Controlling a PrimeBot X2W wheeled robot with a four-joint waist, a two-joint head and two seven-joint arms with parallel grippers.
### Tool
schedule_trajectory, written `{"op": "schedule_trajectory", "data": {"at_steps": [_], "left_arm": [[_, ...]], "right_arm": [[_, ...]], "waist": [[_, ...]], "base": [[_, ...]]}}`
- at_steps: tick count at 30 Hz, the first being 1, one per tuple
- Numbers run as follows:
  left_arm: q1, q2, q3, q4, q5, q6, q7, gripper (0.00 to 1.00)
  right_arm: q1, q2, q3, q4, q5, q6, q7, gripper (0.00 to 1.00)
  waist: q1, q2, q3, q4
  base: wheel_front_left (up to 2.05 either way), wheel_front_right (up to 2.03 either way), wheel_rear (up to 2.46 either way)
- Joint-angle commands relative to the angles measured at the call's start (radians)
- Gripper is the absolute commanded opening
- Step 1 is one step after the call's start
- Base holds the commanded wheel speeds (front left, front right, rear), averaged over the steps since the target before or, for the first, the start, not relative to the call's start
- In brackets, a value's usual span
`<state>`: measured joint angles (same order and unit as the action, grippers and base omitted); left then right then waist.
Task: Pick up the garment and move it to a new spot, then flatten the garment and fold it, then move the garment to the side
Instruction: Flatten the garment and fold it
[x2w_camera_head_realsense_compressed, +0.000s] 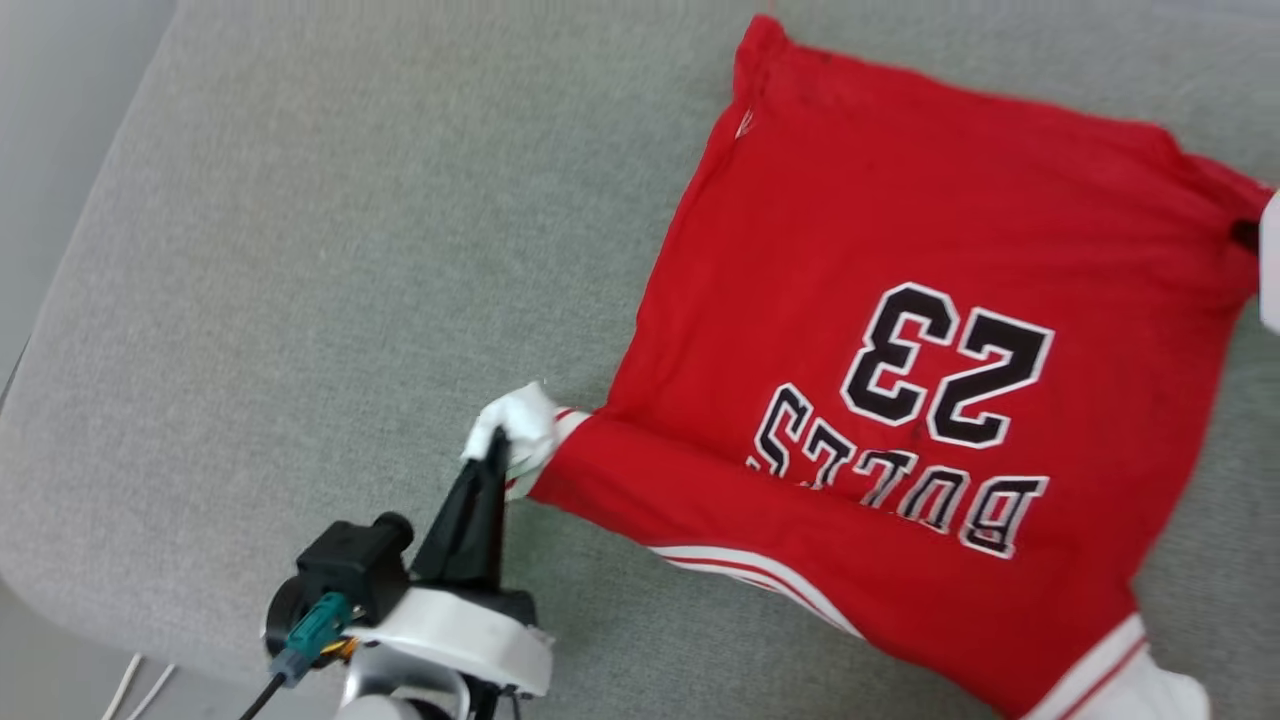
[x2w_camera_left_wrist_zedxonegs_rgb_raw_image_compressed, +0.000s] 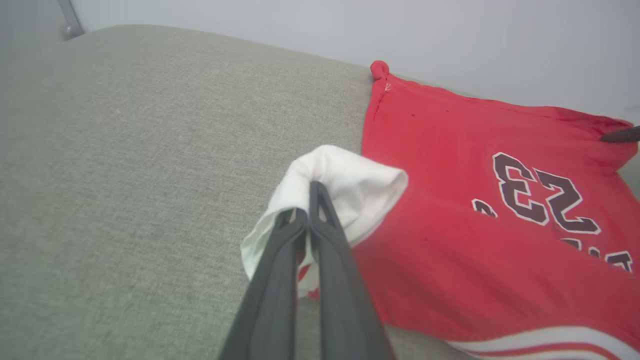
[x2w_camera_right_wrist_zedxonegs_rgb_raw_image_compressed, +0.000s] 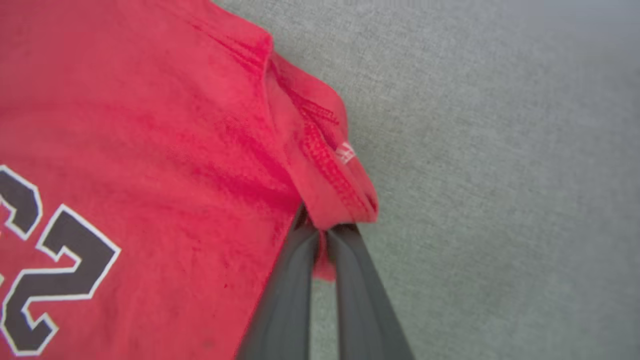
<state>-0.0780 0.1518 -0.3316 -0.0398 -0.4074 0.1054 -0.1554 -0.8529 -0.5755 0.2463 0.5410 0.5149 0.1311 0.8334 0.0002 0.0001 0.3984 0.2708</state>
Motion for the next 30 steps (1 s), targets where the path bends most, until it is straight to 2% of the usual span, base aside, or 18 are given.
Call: {"op": "schedule_trajectory", "data": {"at_steps": [1, 6, 8, 12, 17, 22, 23, 24, 25, 30], "left_arm": [[0.017, 0.013, 0.013, 0.005, -0.003, 0.009, 0.005, 0.00], [0.080, 0.054, 0.064, 0.019, -0.023, 0.041, 0.027, 0.00], [0.101, 0.069, 0.079, 0.023, -0.032, 0.049, 0.041, 0.00], [0.148, 0.091, 0.111, 0.018, -0.048, 0.068, 0.056, 0.00], [0.186, 0.111, 0.133, 0.009, -0.059, 0.087, 0.071, 0.00], [0.201, 0.119, 0.131, -0.003, -0.060, 0.094, 0.089, 0.00], [0.200, 0.118, 0.129, -0.005, -0.059, 0.096, 0.092, 0.00], [0.199, 0.120, 0.128, -0.008, -0.057, 0.096, 0.096, 0.00], [0.197, 0.122, 0.125, -0.011, -0.055, 0.097, 0.099, 0.00], [0.186, 0.127, 0.114, -0.029, -0.055, 0.097, 0.116, 0.00]], "right_arm": [[0.034, -0.024, 0.027, -0.033, 0.006, -0.001, 0.000, 0.00], [0.185, -0.083, 0.087, -0.176, 0.058, -0.001, 0.027, 0.00], [0.269, -0.108, 0.081, -0.236, 0.079, -0.001, 0.046, 0.00], [0.472, -0.119, 0.031, -0.339, 0.101, -0.001, 0.081, 0.00], [0.766, -0.065, -0.058, -0.436, 0.095, -0.001, 0.120, 0.00], [0.980, 0.049, -0.115, -0.473, 0.081, -0.001, 0.155, 0.00], [1.001, 0.073, -0.121, -0.476, 0.086, -0.001, 0.155, 0.10], [1.006, 0.095, -0.129, -0.487, 0.086, -0.001, 0.136, 0.77], [1.002, 0.112, -0.143, -0.496, 0.081, -0.001, 0.112, 1.00], [0.940, 0.164, -0.192, -0.535, 0.071, -0.001, -0.059, 1.00]], "waist": [[-0.0002, -0.0001, -0.068, -0.056], [-0.0002, -0.0001, -0.176, -0.138], [-0.0002, -0.0001, -0.206, -0.169], [-0.0002, -0.0001, -0.249, -0.227], [-0.0002, -0.0001, -0.268, -0.279], [-0.0002, -0.0001, -0.269, -0.314], [-0.0002, -0.0001, -0.268, -0.320], [-0.0002, -0.0001, -0.267, -0.326], [-0.0002, -0.0001, -0.266, -0.332], [-0.0002, -0.0001, -0.259, -0.345]], "base": [[0.00, 0.00, 0.00], [0.00, 0.00, 0.00], [0.00, 0.00, 0.00], [0.00, 0.00, 0.00], [0.00, 0.00, 0.00], [0.00, 0.00, 0.00], [0.00, 0.00, 0.00], [0.00, 0.00, 0.00], [0.00, 0.00, 0.00], [0.00, 0.00, 0.00]]}}
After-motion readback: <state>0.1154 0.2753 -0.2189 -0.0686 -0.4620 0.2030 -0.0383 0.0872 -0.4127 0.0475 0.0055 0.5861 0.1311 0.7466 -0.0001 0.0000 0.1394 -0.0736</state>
